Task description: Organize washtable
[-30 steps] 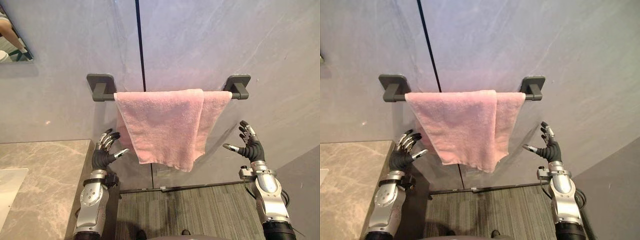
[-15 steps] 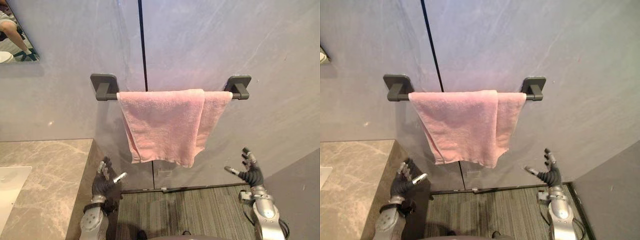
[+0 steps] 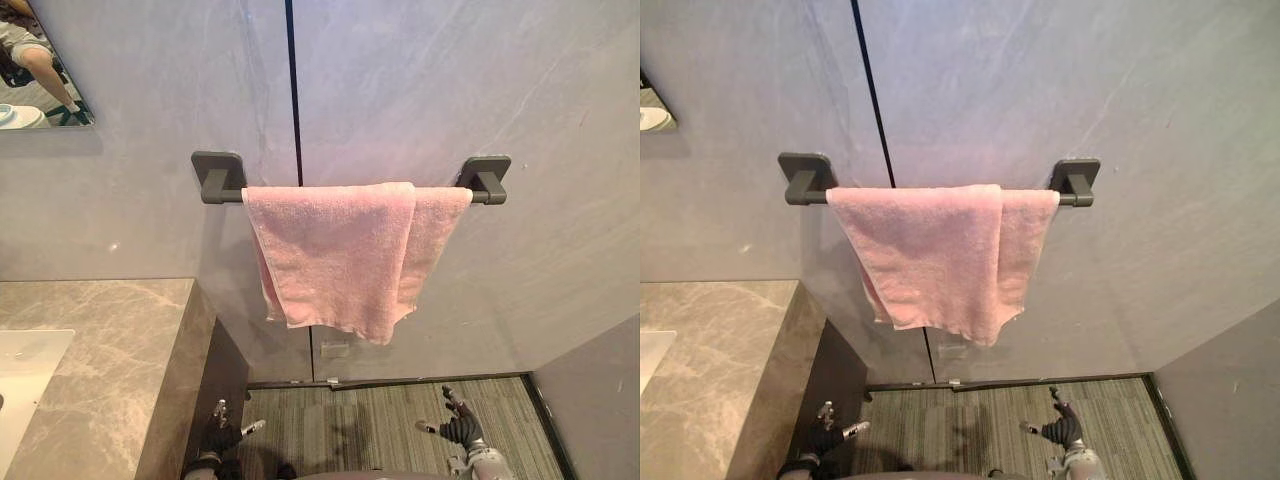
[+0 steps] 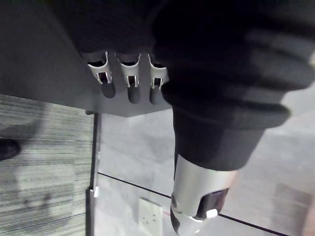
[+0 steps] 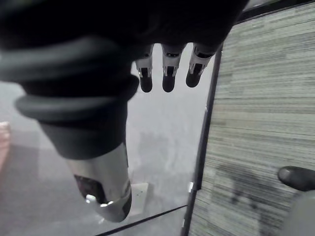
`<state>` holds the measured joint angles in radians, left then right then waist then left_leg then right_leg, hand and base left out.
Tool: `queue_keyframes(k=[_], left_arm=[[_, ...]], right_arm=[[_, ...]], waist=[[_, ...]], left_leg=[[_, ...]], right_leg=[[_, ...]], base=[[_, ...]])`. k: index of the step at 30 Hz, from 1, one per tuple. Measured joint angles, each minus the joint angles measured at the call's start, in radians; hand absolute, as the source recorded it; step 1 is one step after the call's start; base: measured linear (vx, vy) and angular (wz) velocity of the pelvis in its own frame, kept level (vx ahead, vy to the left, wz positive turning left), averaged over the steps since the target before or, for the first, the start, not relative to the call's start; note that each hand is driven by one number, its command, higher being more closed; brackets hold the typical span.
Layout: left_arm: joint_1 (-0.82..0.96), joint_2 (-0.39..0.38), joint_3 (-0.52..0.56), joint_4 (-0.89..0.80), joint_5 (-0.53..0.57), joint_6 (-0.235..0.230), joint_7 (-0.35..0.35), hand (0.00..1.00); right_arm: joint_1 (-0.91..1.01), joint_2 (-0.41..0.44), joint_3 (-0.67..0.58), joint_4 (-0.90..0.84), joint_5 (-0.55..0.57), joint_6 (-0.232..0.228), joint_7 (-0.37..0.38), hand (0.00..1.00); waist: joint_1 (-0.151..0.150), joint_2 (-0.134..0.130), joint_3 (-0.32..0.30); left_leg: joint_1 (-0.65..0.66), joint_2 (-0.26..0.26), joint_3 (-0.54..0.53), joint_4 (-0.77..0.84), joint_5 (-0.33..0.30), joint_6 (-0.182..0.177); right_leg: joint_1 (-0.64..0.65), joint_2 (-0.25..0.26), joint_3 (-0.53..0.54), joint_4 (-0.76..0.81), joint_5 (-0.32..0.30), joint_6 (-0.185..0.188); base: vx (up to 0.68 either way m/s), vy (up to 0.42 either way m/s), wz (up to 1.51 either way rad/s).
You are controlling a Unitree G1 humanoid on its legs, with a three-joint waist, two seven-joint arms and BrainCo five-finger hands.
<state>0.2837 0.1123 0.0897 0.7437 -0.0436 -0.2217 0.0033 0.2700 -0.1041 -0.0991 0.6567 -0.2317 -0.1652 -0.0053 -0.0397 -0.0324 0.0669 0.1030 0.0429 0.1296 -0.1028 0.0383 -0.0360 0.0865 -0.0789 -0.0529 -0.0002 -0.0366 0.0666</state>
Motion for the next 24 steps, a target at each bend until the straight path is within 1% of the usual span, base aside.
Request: queue_keyframes(k=[2,5,10,16,24], left_arm=[[0.0,-0.01,0.0,0.034,0.019,0.0,0.003,0.0],[-0.004,-0.026,0.002,0.073,0.019,0.0,0.005,0.0],[-0.029,-0.031,0.005,0.126,0.022,0.0,0.021,0.0],[-0.041,-0.051,0.047,0.155,0.038,0.001,0.023,0.0],[-0.052,-0.057,0.059,0.161,0.038,0.0,0.023,0.0]], right_arm=[[0.0,-0.001,0.0,0.035,-0.007,0.002,0.0,0.0],[-0.001,0.0,0.0,0.078,-0.007,0.017,-0.001,0.0],[-0.006,0.0,0.001,0.137,-0.005,0.018,-0.001,0.0],[-0.006,0.0,-0.003,0.178,-0.002,0.021,-0.015,0.0],[-0.008,0.001,-0.005,0.196,0.008,0.023,-0.017,0.0]], waist=[[0.0,0.003,0.0],[0.0,0.009,0.0],[0.002,0.021,0.001],[0.003,0.023,0.005],[0.025,0.021,0.005]], left_leg=[[0.004,-0.001,0.001,-0.001,0.0,0.0],[0.014,-0.001,0.0,-0.001,0.0,0.0],[0.015,-0.001,0.001,-0.001,-0.005,-0.004],[0.015,-0.002,0.001,-0.001,-0.008,-0.004],[0.017,-0.006,0.012,-0.001,-0.013,-0.002]], right_leg=[[0.003,-0.001,0.001,0.001,0.0,0.0],[0.014,-0.002,0.0,0.0,-0.001,0.001],[0.014,-0.001,0.0,0.001,-0.003,0.001],[0.014,-0.002,0.0,0.001,-0.009,0.006],[0.014,-0.001,0.011,0.002,-0.009,0.004]], base=[[0.0,0.0,0.0],[0.0,0.0,0.0],[-0.03,-0.009,0.0],[0.0,0.0,0.0],[0.01,-0.003,-0.04]])
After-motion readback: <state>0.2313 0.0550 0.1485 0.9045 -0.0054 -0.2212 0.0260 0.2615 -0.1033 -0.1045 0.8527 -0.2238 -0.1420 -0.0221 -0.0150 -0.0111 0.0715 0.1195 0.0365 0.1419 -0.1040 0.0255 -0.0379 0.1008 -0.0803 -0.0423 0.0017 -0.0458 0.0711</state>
